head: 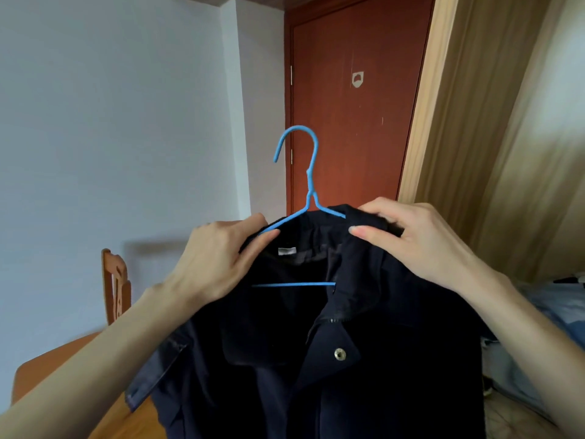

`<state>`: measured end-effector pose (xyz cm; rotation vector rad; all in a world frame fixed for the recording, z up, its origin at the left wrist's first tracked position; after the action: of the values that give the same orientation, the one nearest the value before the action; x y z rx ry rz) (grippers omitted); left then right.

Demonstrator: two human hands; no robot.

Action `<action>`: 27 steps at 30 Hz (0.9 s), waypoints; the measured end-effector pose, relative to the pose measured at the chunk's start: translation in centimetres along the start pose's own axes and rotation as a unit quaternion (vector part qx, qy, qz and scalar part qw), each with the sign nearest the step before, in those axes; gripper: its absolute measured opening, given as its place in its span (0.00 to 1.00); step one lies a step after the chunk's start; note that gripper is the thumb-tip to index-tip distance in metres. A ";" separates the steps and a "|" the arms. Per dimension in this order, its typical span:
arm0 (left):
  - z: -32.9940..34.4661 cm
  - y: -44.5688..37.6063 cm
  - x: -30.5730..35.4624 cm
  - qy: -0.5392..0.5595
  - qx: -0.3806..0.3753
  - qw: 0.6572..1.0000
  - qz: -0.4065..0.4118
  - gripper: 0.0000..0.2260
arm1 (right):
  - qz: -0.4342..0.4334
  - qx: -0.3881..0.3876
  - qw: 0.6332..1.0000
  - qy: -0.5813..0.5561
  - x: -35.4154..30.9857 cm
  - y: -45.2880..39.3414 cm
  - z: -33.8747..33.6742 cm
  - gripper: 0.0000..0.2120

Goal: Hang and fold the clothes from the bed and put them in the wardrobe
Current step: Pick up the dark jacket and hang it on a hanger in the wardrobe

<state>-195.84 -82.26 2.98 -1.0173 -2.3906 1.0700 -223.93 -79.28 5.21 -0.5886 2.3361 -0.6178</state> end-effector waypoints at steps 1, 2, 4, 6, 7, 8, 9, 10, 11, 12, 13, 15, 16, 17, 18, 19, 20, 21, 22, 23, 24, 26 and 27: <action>-0.1 0.0 0.1 0.000 0.015 1.000 -0.001 0.18 | -0.005 -0.009 1.000 0.012 0.5 0.2 -0.5 0.05; -0.3 -0.1 0.2 0.003 0.029 1.000 -0.004 0.17 | -0.007 -0.019 1.000 0.020 1.2 0.5 -1.1 0.04; -0.2 -0.4 0.6 0.009 0.036 0.999 -0.007 0.16 | 0.007 -0.041 0.999 0.029 2.7 1.0 -1.9 0.02; 0.5 -0.8 1.1 0.014 0.023 1.000 -0.010 0.14 | 0.013 -0.047 0.998 0.051 4.0 1.6 -2.1 0.04; 0.9 -0.9 1.2 0.025 0.019 0.999 -0.015 0.13 | 0.011 -0.042 0.996 0.072 4.3 1.9 -2.0 0.04; 1.3 -0.9 1.4 0.043 0.019 0.999 -0.022 0.12 | 0.006 -0.038 0.994 0.098 4.5 2.3 -1.9 0.05; 1.7 -1.0 1.4 0.063 0.020 0.997 -0.030 0.11 | 0.003 -0.035 0.992 0.125 4.8 2.5 -1.7 0.06; 2.1 -1.0 1.6 0.080 0.023 0.996 -0.037 0.10 | 0.006 -0.034 0.989 0.144 5.1 2.9 -1.4 0.08; 2.6 -1.0 1.8 0.091 0.030 0.995 -0.042 0.11 | 0.015 -0.034 0.988 0.151 5.5 3.1 -1.2 0.10; 3.1 -1.1 2.1 0.100 0.036 0.993 -0.048 0.13 | 0.024 -0.033 0.988 0.147 5.9 3.5 -1.1 0.09; 3.7 -1.1 2.4 0.108 0.040 0.992 -0.058 0.16 | 0.032 -0.034 0.990 0.134 6.2 3.8 -0.9 0.08; 4.8 -1.3 2.6 0.129 0.050 0.987 -0.085 0.19 | 0.030 -0.029 0.992 0.119 6.3 4.6 -0.7 0.13; 5.3 -1.4 2.7 0.135 0.052 0.985 -0.092 0.19 | 0.023 -0.023 0.992 0.123 6.3 5.0 -0.7 0.15; 5.7 -1.6 3.0 0.132 0.053 0.986 -0.091 0.20 | 0.019 -0.017 0.990 0.137 6.3 5.3 -0.9 0.17; 6.1 -1.9 3.4 0.121 0.054 0.988 -0.085 0.21 | 0.021 -0.012 0.987 0.160 6.5 5.5 -1.2 0.18; 6.3 -2.2 3.9 0.108 0.056 0.990 -0.078 0.21 | 0.027 -0.006 0.982 0.187 6.8 5.8 -1.5 0.20; 6.5 -2.5 4.5 0.096 0.056 0.991 -0.072 0.22 | 0.032 0.004 0.977 0.210 7.0 6.0 -2.1 0.21; 6.8 -3.0 5.1 0.086 0.055 0.992 -0.069 0.22 | 0.033 0.023 0.973 0.226 7.2 6.3 -2.8 0.23; 6.9 -3.5 5.8 0.080 0.051 0.993 -0.071 0.24 | 0.035 0.043 0.971 0.234 7.2 6.6 -3.6 0.25; 7.2 -4.1 6.3 0.079 0.047 0.993 -0.077 0.26 | 0.036 0.062 0.968 0.240 7.2 6.9 -4.6 0.25; 7.4 -4.7 6.8 0.083 0.046 0.992 -0.081 0.27 | 0.036 0.081 0.965 0.246 6.9 7.2 -5.6 0.23; 7.8 -6.2 7.8 0.095 0.057 0.991 -0.073 0.28 | 0.032 0.109 0.955 0.272 6.5 7.7 -7.7 0.19; 8.1 -7.1 8.4 0.097 0.065 0.991 -0.064 0.27 | 0.035 0.116 0.950 0.286 6.4 7.9 -8.8 0.18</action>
<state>-209.41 -83.59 2.98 -0.8694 -2.1686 1.0174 -236.27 -74.17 3.76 -0.2307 2.7382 -1.1312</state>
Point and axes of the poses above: each hand's wrist, its own y-axis away from the middle knuckle, its own z-axis out of the palm, x = y × z, the point moved 5 cm from there along -y, towards the middle knuckle, and after that the axes turned 7 degrees about z, right-handed, at the moved point
